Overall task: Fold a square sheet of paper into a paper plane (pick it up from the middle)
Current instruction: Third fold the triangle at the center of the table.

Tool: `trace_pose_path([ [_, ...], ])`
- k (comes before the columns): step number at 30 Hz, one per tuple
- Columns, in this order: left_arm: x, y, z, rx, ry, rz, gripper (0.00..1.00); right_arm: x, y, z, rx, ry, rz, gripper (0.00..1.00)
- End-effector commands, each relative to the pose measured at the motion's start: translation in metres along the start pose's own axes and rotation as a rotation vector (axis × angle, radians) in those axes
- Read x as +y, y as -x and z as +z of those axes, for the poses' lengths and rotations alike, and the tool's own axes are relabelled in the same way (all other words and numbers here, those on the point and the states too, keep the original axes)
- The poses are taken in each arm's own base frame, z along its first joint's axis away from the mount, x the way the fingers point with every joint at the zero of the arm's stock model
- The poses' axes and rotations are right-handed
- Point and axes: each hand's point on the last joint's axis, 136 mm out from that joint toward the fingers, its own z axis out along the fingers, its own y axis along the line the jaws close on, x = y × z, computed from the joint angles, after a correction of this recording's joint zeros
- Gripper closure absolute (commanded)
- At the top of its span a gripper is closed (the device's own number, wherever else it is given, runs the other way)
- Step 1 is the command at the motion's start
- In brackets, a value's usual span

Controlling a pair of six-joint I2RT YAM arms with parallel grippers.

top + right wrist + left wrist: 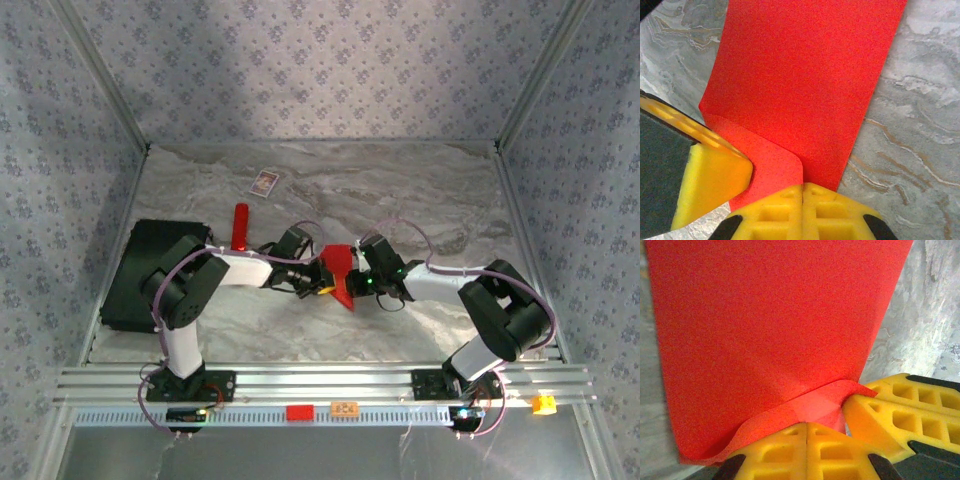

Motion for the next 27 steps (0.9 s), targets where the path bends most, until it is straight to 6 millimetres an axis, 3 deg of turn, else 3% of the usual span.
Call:
trace_pose_path([
  [1,0.034,-0.007,0.003,0.006,0.125,-0.029,1.00,-0.003,0.000,-0.008,0.013,-0.015,0.030,0.86],
  [6,0.031,-0.007,0.006,0.011,0.119,-0.017,1.00,0.008,0.016,-0.032,-0.025,0.049,0.063,0.68],
  [9,0.030,-0.006,0.006,0.011,0.115,-0.013,1.00,0.018,0.015,-0.043,-0.010,0.129,0.085,0.65],
  [11,0.029,-0.006,0.006,0.011,0.112,-0.010,1.00,0.031,0.011,-0.047,0.014,0.210,0.089,0.69],
  [14,0.028,-0.005,0.006,0.007,0.109,-0.007,1.00,0.051,0.001,-0.046,0.084,0.313,0.093,0.87],
  [16,0.027,-0.005,0.005,0.005,0.108,-0.005,1.00,0.053,-0.005,-0.043,0.119,0.307,0.090,0.94],
  [27,0.025,-0.004,0.007,0.006,0.100,-0.001,1.00,0.058,-0.018,-0.023,0.210,0.223,0.039,0.99],
])
